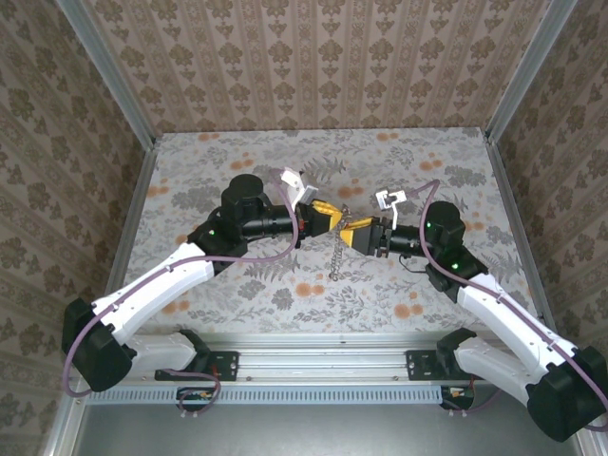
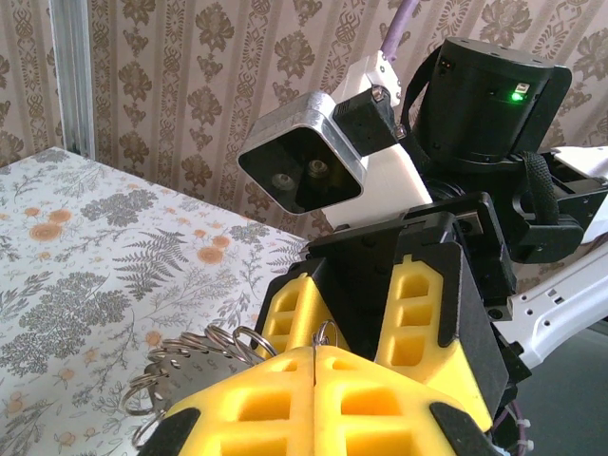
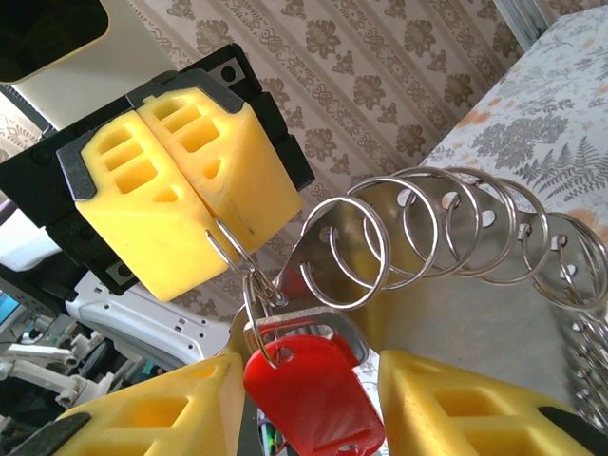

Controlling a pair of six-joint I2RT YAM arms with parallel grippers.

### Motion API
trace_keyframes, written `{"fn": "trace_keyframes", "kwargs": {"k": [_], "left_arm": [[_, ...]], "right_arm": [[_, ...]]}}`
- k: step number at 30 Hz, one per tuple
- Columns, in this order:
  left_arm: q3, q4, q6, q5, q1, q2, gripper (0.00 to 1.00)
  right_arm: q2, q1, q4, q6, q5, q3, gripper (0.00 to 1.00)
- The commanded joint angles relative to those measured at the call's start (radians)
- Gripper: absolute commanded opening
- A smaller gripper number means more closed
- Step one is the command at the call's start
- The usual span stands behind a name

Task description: Put the keys on the keyring

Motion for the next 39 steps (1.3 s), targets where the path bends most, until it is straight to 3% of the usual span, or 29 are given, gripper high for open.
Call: {"fn": "trace_keyframes", "kwargs": {"k": [1,18,39], "left_arm": [[0.025,0.058,-0.013,0.006,-0.005,-0.001,0.0],[0.013,0.074,-0.008,-0.014,-0.005,-0.012,0.0],[-0.01,0.114,-0.02,-0.016,-0.006,-0.017,0.0]], "right_arm": [[-0.011,0.005,0.025,-0.006,0.005,-0.014,0.39],[-0.051,0.006,-0.042,-0.032,-0.004,-0.027,0.0],[0.005,0.056,-0.093,-0.084,-0.022,0.025,0.0]]}}
